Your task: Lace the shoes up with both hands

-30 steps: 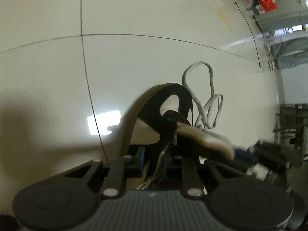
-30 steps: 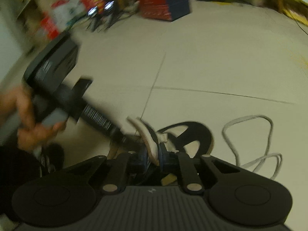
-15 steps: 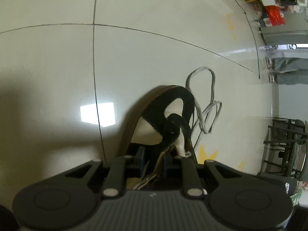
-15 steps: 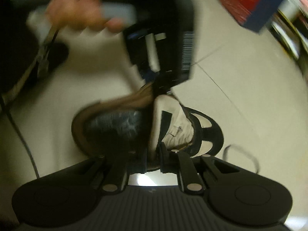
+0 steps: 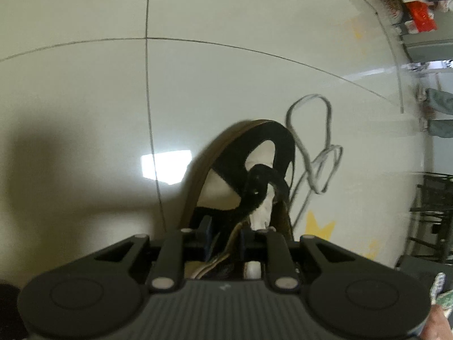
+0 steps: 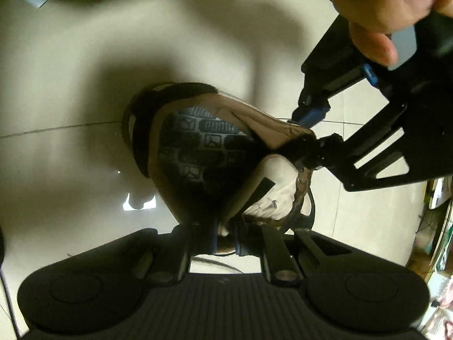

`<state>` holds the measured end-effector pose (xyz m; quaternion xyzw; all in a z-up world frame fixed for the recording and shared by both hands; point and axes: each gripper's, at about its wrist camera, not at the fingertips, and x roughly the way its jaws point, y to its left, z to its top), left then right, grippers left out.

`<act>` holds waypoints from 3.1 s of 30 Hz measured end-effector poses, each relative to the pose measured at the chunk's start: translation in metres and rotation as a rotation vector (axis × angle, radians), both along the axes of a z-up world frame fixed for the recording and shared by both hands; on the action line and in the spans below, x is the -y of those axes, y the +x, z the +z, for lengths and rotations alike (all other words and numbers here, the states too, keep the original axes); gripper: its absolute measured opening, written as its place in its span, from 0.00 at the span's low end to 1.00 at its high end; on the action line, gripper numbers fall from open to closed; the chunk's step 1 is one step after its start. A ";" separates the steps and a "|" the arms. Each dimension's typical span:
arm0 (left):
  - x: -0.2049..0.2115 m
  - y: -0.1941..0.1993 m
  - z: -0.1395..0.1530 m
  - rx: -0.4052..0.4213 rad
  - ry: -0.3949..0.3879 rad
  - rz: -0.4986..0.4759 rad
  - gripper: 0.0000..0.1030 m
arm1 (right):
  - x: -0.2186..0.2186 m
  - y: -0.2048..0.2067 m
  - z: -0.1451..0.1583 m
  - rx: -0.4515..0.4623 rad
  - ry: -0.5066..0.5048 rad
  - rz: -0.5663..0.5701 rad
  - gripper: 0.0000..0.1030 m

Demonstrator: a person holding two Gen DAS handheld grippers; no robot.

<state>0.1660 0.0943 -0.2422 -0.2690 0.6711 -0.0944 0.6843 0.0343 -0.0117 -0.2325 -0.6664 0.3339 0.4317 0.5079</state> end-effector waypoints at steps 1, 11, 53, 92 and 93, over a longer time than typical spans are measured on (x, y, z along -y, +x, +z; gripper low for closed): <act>0.001 0.001 0.002 -0.007 0.011 -0.003 0.18 | 0.002 0.004 0.003 -0.002 0.027 -0.033 0.13; 0.009 -0.008 0.008 0.006 0.057 -0.032 0.26 | 0.054 0.071 0.061 -0.193 0.465 -0.733 0.37; 0.017 -0.002 0.049 0.114 0.077 -0.221 0.28 | 0.195 0.082 0.024 -0.371 0.827 -1.519 0.37; 0.051 0.009 0.026 0.219 -0.083 -0.294 0.33 | 0.185 0.111 -0.048 -0.444 0.800 -1.519 0.00; 0.051 0.009 0.026 0.221 -0.085 -0.293 0.35 | 0.188 0.111 -0.046 -0.448 0.820 -1.532 0.00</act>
